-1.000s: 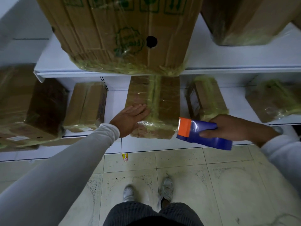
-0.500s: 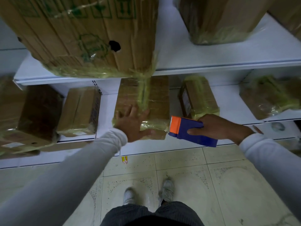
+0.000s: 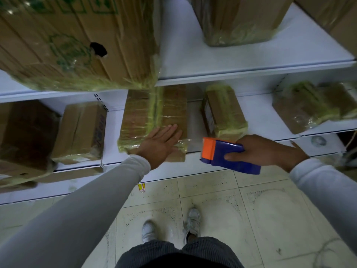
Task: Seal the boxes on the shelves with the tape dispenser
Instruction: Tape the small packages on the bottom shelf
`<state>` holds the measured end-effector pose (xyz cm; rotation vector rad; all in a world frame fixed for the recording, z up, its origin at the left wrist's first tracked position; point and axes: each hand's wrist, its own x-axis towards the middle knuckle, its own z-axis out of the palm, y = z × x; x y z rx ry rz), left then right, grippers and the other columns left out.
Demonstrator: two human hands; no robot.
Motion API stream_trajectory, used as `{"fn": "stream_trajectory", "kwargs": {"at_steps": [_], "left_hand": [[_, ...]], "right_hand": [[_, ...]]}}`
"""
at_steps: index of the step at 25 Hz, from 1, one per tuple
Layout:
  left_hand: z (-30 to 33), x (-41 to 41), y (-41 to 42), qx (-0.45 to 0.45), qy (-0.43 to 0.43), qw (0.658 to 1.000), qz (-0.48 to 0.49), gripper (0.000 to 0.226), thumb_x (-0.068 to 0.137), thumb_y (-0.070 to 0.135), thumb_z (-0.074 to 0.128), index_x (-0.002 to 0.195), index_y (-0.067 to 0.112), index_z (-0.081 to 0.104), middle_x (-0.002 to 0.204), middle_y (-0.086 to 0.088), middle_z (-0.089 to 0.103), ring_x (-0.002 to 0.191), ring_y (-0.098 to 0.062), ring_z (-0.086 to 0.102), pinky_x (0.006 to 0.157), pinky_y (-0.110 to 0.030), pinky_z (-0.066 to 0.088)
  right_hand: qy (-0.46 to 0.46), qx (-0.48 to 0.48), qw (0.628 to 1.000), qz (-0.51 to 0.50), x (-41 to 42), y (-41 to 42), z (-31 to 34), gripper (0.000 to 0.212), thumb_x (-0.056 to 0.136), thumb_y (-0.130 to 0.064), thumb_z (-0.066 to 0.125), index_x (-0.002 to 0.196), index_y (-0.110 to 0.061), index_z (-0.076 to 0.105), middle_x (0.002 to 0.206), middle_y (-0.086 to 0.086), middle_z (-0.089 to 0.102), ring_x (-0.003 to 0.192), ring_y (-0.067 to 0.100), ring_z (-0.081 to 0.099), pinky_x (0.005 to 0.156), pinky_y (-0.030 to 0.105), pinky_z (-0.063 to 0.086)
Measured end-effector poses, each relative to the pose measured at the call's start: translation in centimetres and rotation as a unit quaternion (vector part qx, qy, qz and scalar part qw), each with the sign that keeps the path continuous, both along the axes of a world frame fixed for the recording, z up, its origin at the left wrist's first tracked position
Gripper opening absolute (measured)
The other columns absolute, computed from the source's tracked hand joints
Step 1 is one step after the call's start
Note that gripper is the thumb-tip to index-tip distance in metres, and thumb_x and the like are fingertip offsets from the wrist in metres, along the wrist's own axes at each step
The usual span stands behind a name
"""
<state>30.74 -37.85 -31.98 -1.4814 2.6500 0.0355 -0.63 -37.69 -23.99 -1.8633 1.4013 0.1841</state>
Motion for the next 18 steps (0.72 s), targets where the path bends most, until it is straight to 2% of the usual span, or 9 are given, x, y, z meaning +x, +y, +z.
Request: {"fn": "stream_trajectory", "kwargs": {"at_steps": [2, 5, 9, 12, 15, 16, 18], "left_hand": [[-0.1, 0.0, 0.0, -0.008, 0.001, 1.0, 0.002, 0.057, 0.101, 0.044, 0.022, 0.152, 0.022, 0.007, 0.16, 0.0, 0.004, 0.147, -0.017, 0.007, 0.117, -0.037, -0.001], [-0.2, -0.3, 0.4, -0.002, 0.022, 1.0, 0.013, 0.058, 0.1, 0.044, 0.025, 0.151, 0.022, 0.01, 0.16, -0.001, 0.007, 0.147, -0.018, 0.01, 0.117, -0.038, -0.002], [0.0, -0.9, 0.4, 0.013, 0.027, 0.999, 0.039, 0.068, 0.094, 0.057, 0.025, 0.151, 0.024, 0.01, 0.16, 0.001, 0.008, 0.147, -0.017, 0.009, 0.118, -0.042, 0.0], [0.1, -1.7, 1.1, 0.006, 0.033, 0.996, 0.078, 0.083, 0.086, 0.071, 0.024, 0.151, 0.02, 0.016, 0.156, 0.001, 0.021, 0.141, -0.021, 0.023, 0.117, -0.048, 0.009], [0.1, -4.0, 1.0, -0.033, 0.012, 0.985, 0.168, 0.098, 0.075, 0.08, 0.027, 0.147, 0.015, 0.022, 0.135, -0.002, 0.041, 0.119, -0.026, 0.04, 0.11, -0.055, 0.021], [0.1, -5.0, 0.7, -0.043, 0.003, 0.98, 0.196, 0.095, 0.076, 0.077, 0.035, 0.147, 0.014, 0.022, 0.13, -0.004, 0.042, 0.115, -0.027, 0.041, 0.108, -0.057, 0.022], [0.0, -6.2, 0.4, -0.045, -0.001, 0.973, 0.225, 0.087, 0.079, 0.063, 0.049, 0.146, 0.016, 0.02, 0.132, -0.008, 0.039, 0.118, -0.03, 0.038, 0.106, -0.061, 0.023]], "right_hand": [[0.038, -0.023, 0.999, -0.014, -1.2, 0.4, 0.4, 0.035, 0.08, -0.068, 0.061, 0.07, -0.034, 0.064, 0.064, -0.012, 0.069, 0.06, 0.002, 0.065, 0.057, 0.023, 0.047], [0.119, -0.061, 0.991, -0.016, 0.9, 0.0, -1.3, 0.048, 0.083, -0.071, 0.054, 0.082, -0.024, 0.064, 0.068, -0.003, 0.063, 0.066, 0.015, 0.063, 0.066, 0.032, 0.051], [0.161, -0.125, 0.977, -0.059, 6.8, -0.3, -4.2, 0.045, 0.089, -0.062, 0.048, 0.082, -0.018, 0.057, 0.068, -0.003, 0.055, 0.066, 0.018, 0.057, 0.057, 0.027, 0.041], [0.224, -0.158, 0.96, -0.055, 7.3, -0.2, -5.2, 0.039, 0.094, -0.051, 0.044, 0.088, -0.014, 0.057, 0.073, 0.0, 0.055, 0.076, 0.022, 0.061, 0.066, 0.03, 0.048], [0.194, -0.145, 0.966, -0.096, 5.9, 0.4, -5.4, 0.043, 0.092, -0.058, 0.046, 0.084, -0.017, 0.054, 0.074, -0.003, 0.057, 0.068, 0.017, 0.058, 0.06, 0.027, 0.045], [0.175, -0.141, 0.969, -0.105, 5.5, 0.5, -5.3, 0.045, 0.09, -0.061, 0.047, 0.079, -0.019, 0.052, 0.071, -0.004, 0.056, 0.063, 0.014, 0.056, 0.055, 0.025, 0.041], [0.122, -0.121, 0.978, -0.115, 4.8, 0.6, -4.7, 0.047, 0.086, -0.066, 0.05, 0.07, -0.022, 0.048, 0.064, -0.005, 0.055, 0.056, 0.011, 0.054, 0.049, 0.023, 0.034]]}}
